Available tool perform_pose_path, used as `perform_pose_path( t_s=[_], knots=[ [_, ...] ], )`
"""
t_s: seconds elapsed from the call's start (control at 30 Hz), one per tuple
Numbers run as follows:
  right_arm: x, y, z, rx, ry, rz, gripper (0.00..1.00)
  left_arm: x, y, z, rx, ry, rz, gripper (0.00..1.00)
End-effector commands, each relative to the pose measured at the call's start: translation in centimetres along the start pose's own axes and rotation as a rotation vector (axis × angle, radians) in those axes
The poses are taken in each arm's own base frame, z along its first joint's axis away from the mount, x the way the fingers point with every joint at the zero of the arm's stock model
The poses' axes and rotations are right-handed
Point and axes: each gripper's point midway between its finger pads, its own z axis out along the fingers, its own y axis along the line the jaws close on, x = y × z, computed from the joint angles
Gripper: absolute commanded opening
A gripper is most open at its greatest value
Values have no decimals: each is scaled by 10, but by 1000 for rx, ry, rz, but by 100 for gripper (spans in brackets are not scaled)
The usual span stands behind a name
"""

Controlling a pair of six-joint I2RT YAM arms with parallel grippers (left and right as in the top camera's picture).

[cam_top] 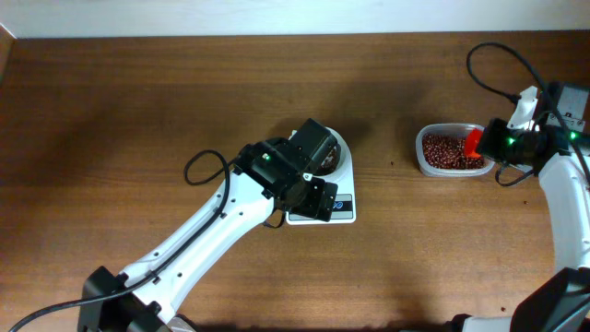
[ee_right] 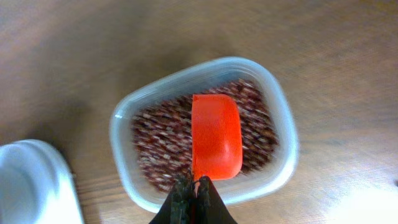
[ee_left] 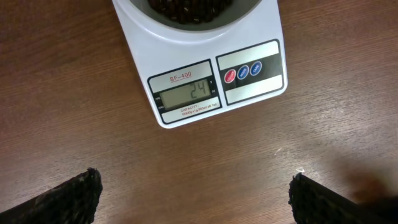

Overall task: Scoop item into bowl and weigh 50g on scale
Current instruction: 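Return the empty scoop to the bean container, then scoop beans again from the container with the right gripper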

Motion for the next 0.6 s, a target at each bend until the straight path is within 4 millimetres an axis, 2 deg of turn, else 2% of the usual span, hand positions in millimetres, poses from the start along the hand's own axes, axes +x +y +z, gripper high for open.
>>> perform_pose_path(
  t_s=[0.0, 0.13, 0.2, 0.27, 0.33, 0.43, 0.47, 0.57],
  knots=[
    [3, -16, 14, 72, 36, -44, 4, 1, 1, 3, -10, 6, -13, 99],
    [22, -13, 48, 66, 139, -100, 4, 1, 1, 2, -10, 6, -13, 99],
    [36, 1, 65, -3, 202, -137, 4, 1, 1, 2, -10, 6, -13, 99],
    [48, 25, 75, -141, 255, -121, 4, 1, 1, 2, -10, 6, -13, 99],
    [49, 38, 78, -226, 262, -109, 4, 1, 1, 2, -10, 6, -13, 99],
    [48, 50, 72, -338, 265, -74, 4, 1, 1, 2, -10, 6, -13, 99],
    [44, 48, 68, -374, 257, -47, 4, 1, 1, 2, -10, 6, -13, 99],
    [34, 23, 60, -400, 229, 43, 4, 1, 1, 2, -10, 6, -13, 99]
  ],
)
